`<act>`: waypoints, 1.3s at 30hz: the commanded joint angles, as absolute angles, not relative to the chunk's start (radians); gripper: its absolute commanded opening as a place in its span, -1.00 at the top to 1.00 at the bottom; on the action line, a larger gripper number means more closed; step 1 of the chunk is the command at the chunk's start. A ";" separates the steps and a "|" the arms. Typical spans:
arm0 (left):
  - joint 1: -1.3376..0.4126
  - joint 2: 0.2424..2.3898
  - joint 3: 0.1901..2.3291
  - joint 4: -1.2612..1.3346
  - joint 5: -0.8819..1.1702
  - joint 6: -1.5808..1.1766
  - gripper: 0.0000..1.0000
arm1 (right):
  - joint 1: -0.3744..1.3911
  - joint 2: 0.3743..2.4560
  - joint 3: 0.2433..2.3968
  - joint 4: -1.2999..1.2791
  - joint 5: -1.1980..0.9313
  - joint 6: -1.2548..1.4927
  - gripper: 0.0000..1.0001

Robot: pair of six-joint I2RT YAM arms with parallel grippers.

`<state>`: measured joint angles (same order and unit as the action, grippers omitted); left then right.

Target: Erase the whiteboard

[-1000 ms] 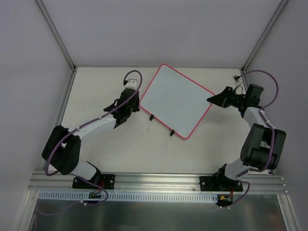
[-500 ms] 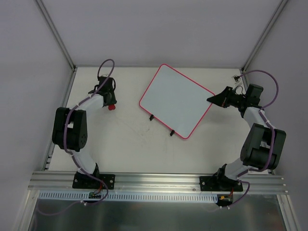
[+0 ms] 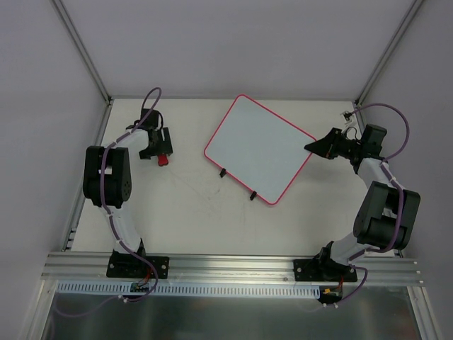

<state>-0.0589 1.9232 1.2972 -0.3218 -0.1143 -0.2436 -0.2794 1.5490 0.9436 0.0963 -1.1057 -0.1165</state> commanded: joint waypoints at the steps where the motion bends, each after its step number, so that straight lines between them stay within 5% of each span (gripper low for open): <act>1: -0.058 1.850 1.296 -0.364 -0.089 -0.244 -0.73 | -0.264 1.554 0.908 0.081 -1.020 -0.215 0.51; 10: -0.058 1.707 1.244 -0.371 -0.055 -0.267 -0.94 | -0.267 1.546 0.893 0.081 -1.026 -0.218 0.28; 24: -0.058 1.499 1.238 -0.391 -0.003 -0.275 -0.98 | -0.294 1.338 0.896 -0.110 -0.862 -0.265 -0.78; 30: -0.058 1.385 1.269 -0.416 -0.003 -0.264 -0.97 | -0.299 1.158 1.002 -0.267 -0.632 -0.278 -0.96; 39: -0.058 1.207 1.508 -0.526 0.026 -0.213 -0.97 | -0.301 0.980 1.354 -0.448 -0.309 -0.293 -0.98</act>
